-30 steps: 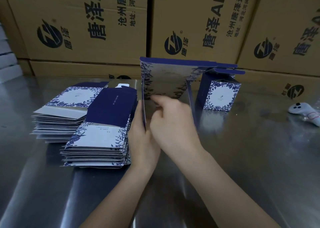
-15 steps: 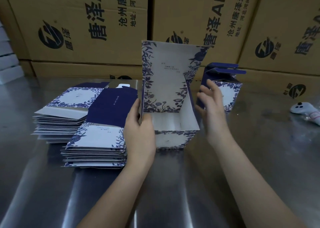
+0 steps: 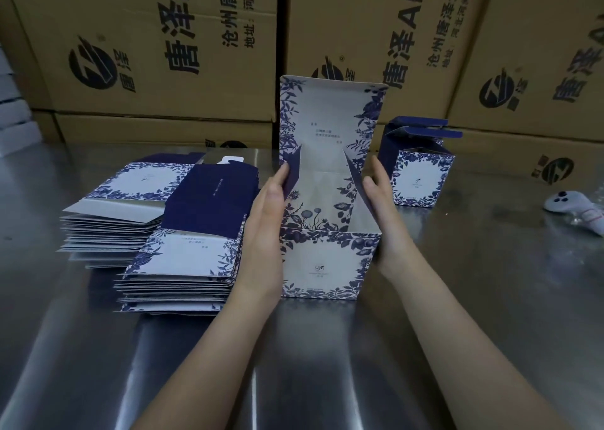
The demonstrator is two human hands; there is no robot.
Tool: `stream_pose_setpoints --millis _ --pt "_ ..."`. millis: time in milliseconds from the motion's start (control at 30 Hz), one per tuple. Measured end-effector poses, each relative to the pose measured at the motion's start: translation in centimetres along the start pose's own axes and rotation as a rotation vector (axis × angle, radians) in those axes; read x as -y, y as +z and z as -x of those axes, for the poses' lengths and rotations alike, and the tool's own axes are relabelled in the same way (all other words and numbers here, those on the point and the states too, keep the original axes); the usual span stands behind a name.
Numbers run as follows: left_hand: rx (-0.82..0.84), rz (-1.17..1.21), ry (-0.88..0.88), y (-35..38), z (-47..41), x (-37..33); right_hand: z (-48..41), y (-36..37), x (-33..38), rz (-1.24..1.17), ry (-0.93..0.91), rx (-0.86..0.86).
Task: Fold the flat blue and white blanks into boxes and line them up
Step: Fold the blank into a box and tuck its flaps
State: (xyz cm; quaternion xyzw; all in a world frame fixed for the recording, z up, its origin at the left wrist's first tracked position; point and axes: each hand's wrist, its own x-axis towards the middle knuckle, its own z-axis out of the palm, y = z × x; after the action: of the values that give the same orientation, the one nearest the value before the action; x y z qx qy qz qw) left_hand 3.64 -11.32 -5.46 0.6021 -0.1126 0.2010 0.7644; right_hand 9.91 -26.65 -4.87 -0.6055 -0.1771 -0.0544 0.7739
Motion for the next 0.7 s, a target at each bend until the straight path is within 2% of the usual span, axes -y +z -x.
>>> stream_pose_setpoints --millis 200,367,567,700 --pt "-0.031 -0.038 -0.002 -0.5 -0.3 0.4 -0.1 0.0 -0.2 -0.074 -0.001 -0.052" --pt "-0.007 -0.013 -0.091 -1.0 -0.7 -0.3 -0.2 -0.3 -0.4 -0.026 -0.023 -0.068" --pt "-0.007 -0.009 -0.129 -1.4 -0.9 -0.5 -0.5 -0.5 -0.4 0.023 0.072 -0.075" --pt "-0.073 -0.056 -0.174 -1.3 -0.9 -0.7 -0.5 -0.6 -0.3 0.003 0.102 -0.054"
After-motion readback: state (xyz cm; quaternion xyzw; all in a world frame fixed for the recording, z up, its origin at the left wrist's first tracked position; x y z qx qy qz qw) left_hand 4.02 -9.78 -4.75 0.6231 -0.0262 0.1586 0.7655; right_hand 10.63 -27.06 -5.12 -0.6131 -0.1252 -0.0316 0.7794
